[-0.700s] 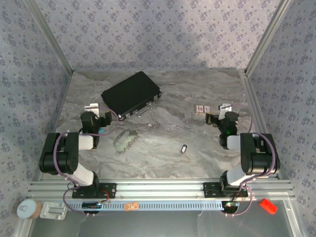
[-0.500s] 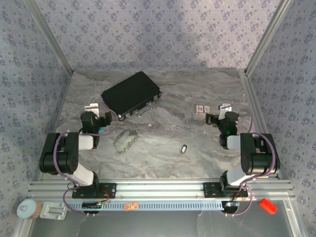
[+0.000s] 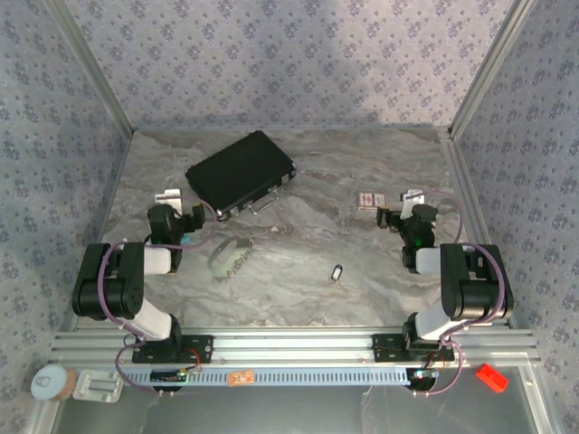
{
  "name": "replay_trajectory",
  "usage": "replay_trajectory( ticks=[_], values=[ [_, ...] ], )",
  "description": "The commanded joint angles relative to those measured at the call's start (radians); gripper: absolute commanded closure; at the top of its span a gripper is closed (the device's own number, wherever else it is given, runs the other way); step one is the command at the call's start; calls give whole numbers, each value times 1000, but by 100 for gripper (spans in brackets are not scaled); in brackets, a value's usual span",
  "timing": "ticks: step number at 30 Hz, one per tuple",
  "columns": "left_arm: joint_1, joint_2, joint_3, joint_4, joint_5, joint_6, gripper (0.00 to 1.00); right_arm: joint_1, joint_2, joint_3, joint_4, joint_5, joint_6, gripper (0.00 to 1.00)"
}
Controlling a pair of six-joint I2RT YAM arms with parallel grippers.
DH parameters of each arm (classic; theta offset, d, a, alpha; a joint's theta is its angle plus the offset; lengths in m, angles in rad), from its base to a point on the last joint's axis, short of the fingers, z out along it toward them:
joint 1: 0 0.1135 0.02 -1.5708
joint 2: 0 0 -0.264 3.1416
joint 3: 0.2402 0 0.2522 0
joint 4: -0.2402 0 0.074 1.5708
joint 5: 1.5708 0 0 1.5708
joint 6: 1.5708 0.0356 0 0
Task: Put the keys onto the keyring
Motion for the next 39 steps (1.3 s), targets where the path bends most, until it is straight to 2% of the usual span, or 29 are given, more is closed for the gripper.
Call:
replay_trajectory(
  ticks=[1, 12, 15, 17, 19, 23, 25, 27, 31, 35, 37, 39],
  values=[
    [11, 2, 18, 5, 22, 5, 0, -1, 4, 22, -5, 3, 11, 1],
    [12, 0, 14, 10, 30, 5, 0, -2, 1, 17, -1, -6, 14, 1],
    [13, -46, 27, -47, 35, 8, 0, -5, -58, 74, -147, -24, 12, 2],
    [13, -120, 63, -174, 30, 4, 0, 0, -133, 161, -371, -9, 35, 1],
    [14, -187, 93, -268, 25, 8, 0, 2, -198, 199, -483, -18, 82, 1],
    [12, -315, 104, -354, 2, -19, 0, 45, -347, 180, -552, -39, 132, 1],
    [12, -369, 106, -391, 11, -61, 0, 65, -407, 166, -561, -88, 165, 9],
    [12, -415, 120, -445, 34, -120, 0, 82, -451, 162, -584, -145, 212, 13],
    [11, -466, 158, -577, 122, -286, 0, 177, -497, 186, -688, -205, 261, 19],
    [2, -472, 177, -684, 307, -490, 1, 323, -483, 258, -841, -221, 276, 25],
    [-31, -466, 195, -772, 357, -536, 1, 397, -465, 281, -887, -228, 268, 26],
    [-83, -464, 219, -884, 349, -552, 1, 478, -446, 302, -921, -201, 257, 27]
  ],
)
